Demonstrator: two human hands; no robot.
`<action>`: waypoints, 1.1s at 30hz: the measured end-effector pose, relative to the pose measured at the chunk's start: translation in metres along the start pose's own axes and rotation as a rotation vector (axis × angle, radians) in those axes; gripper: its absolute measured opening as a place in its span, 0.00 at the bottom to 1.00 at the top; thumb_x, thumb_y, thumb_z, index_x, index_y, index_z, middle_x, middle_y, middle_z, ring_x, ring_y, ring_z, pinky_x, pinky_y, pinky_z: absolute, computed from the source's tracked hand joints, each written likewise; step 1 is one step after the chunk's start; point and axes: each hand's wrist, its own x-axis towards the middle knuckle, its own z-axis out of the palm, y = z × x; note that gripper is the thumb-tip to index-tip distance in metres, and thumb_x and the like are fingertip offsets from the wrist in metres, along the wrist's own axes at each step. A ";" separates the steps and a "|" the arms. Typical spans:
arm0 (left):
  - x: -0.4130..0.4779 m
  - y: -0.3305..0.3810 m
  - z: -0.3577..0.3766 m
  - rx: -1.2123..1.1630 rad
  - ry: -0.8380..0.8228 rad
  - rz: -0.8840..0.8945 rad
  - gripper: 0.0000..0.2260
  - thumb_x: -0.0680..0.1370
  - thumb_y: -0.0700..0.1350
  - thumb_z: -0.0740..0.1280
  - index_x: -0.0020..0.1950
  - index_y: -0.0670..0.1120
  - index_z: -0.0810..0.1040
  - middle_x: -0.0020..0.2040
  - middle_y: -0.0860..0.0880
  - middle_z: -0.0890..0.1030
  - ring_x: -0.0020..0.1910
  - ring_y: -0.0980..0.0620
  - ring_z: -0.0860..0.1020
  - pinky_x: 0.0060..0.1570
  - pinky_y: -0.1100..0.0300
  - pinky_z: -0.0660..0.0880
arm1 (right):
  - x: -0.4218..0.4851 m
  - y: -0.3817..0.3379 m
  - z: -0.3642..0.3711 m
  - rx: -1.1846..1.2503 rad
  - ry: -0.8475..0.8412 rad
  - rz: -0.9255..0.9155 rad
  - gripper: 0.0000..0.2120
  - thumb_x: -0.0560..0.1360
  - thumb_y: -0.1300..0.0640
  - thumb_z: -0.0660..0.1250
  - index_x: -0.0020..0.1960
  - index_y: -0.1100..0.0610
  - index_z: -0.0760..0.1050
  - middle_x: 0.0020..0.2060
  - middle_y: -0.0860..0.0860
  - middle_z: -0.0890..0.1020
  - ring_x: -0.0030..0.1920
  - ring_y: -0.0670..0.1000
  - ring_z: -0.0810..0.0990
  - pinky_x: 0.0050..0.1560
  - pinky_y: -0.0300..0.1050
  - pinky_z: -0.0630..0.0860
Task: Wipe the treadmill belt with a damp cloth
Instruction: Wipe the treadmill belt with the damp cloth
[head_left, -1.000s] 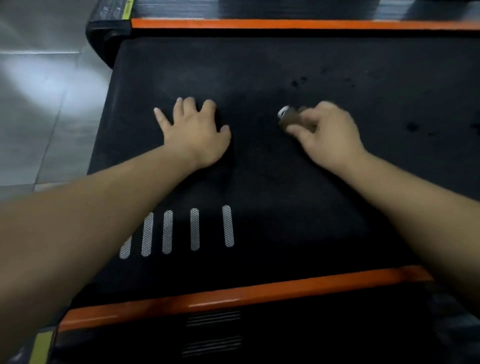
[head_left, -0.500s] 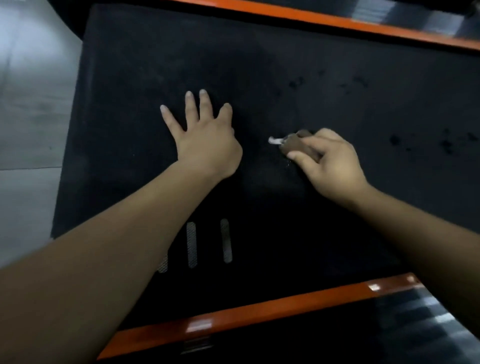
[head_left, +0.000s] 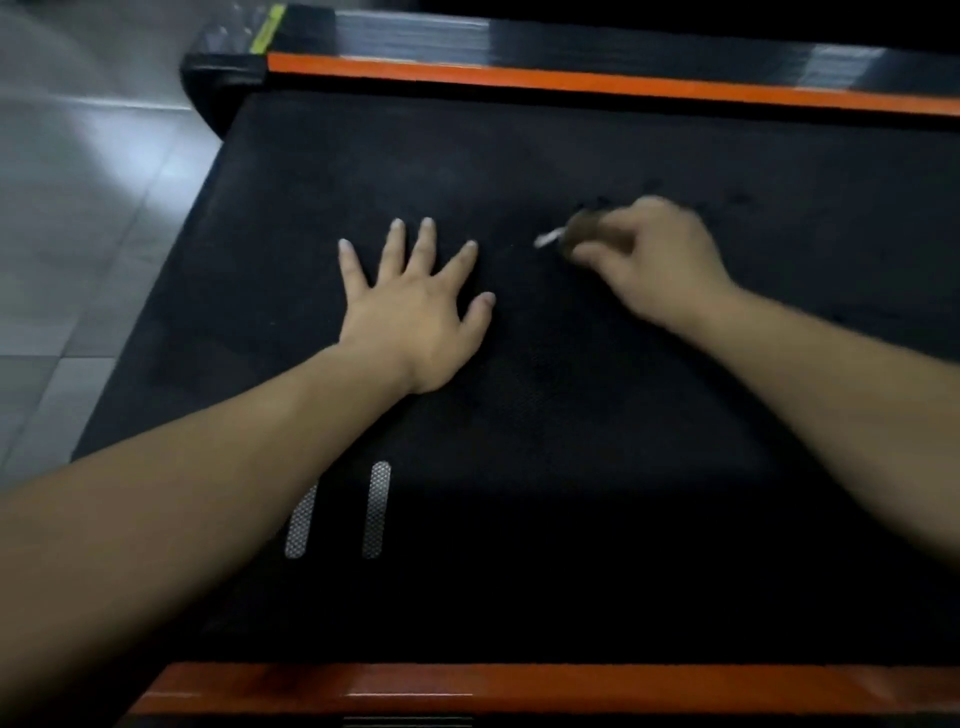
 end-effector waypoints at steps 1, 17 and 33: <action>0.002 0.008 -0.003 -0.026 -0.039 -0.039 0.30 0.83 0.64 0.47 0.84 0.57 0.49 0.84 0.44 0.43 0.82 0.41 0.38 0.74 0.29 0.35 | 0.016 0.013 -0.001 0.014 0.032 0.092 0.13 0.76 0.42 0.68 0.52 0.50 0.82 0.43 0.49 0.78 0.48 0.55 0.79 0.48 0.49 0.75; -0.002 0.045 0.008 0.003 0.019 -0.144 0.28 0.83 0.64 0.43 0.83 0.61 0.46 0.84 0.42 0.43 0.82 0.39 0.37 0.75 0.31 0.36 | 0.017 0.009 0.010 0.126 -0.001 0.010 0.13 0.74 0.42 0.70 0.53 0.48 0.82 0.46 0.51 0.77 0.48 0.54 0.78 0.48 0.47 0.73; 0.001 0.042 0.015 -0.005 0.070 -0.085 0.33 0.80 0.69 0.41 0.83 0.58 0.45 0.84 0.40 0.42 0.81 0.38 0.36 0.75 0.31 0.36 | 0.070 0.020 0.017 0.032 -0.053 -0.162 0.14 0.76 0.43 0.68 0.54 0.50 0.83 0.41 0.51 0.75 0.44 0.56 0.77 0.45 0.49 0.72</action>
